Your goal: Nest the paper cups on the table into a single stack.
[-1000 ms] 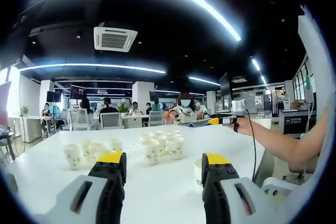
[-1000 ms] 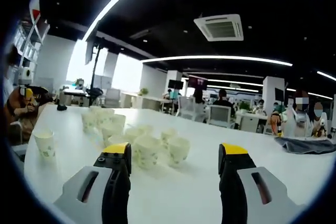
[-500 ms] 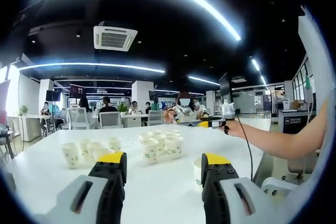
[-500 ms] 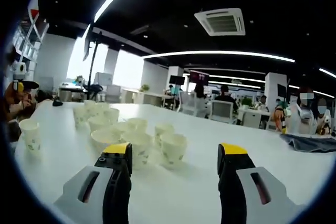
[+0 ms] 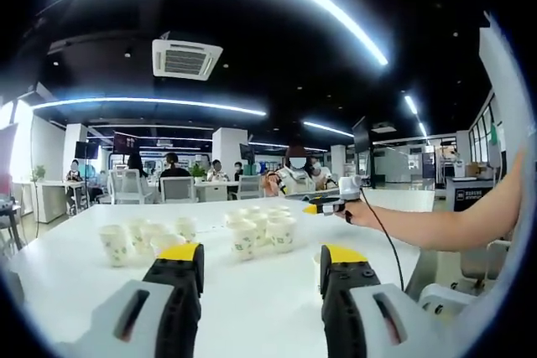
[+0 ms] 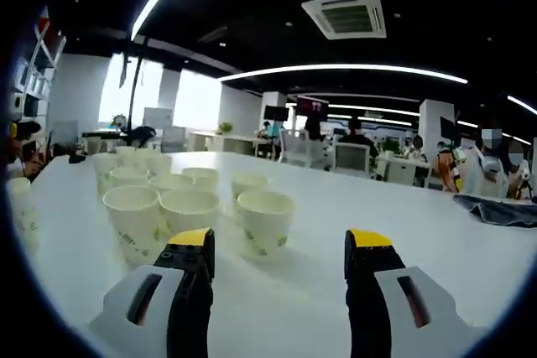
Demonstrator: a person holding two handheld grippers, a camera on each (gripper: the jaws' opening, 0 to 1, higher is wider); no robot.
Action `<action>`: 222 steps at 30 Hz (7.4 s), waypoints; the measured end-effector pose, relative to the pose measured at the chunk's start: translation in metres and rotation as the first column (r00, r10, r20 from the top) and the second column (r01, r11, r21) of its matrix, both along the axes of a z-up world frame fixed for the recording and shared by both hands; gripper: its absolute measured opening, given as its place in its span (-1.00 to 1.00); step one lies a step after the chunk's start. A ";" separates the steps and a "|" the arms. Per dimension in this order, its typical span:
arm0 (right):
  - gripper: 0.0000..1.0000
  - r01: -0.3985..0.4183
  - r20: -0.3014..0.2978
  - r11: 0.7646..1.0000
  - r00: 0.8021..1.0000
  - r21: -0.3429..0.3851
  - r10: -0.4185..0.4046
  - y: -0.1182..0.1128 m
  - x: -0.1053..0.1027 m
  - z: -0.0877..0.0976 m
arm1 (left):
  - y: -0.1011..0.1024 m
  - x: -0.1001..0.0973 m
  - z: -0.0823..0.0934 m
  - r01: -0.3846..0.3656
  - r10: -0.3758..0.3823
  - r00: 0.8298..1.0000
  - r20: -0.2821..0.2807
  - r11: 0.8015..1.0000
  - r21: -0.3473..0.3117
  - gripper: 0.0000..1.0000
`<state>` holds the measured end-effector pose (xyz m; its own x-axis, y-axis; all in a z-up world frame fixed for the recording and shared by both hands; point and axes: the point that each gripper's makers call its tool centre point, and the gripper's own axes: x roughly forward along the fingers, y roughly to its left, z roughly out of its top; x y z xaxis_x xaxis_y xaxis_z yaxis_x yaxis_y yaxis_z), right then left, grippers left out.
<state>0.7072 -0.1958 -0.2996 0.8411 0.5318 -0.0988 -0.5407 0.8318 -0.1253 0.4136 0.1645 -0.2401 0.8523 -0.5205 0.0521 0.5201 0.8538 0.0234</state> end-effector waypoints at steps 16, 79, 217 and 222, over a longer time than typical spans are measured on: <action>0.25 -0.014 -0.018 0.999 1.000 -0.029 0.014 0.034 0.017 -0.013 | 0.005 0.004 -0.003 -0.004 0.004 1.000 0.000 1.000 -0.012 0.16; -0.02 0.004 0.037 0.999 0.999 -0.039 -0.003 0.019 0.082 0.007 | 0.003 0.018 -0.020 -0.006 0.006 1.000 -0.023 1.000 -0.015 0.11; 0.00 -0.604 0.038 0.797 0.796 -0.009 0.604 0.223 -0.279 0.031 | -0.032 0.010 -0.018 0.074 -0.074 0.997 0.002 0.997 -0.036 0.06; 0.67 -0.590 0.009 0.807 0.808 0.023 0.590 0.222 -0.276 0.026 | -0.040 0.011 -0.025 0.093 -0.094 0.996 -0.013 0.995 -0.029 0.06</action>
<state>0.4309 0.0260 -0.2732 0.3652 0.9275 -0.0793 -0.9279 0.3558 -0.1112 0.4248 0.1243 -0.2647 0.8007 -0.5964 0.0556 0.5977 0.8017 -0.0082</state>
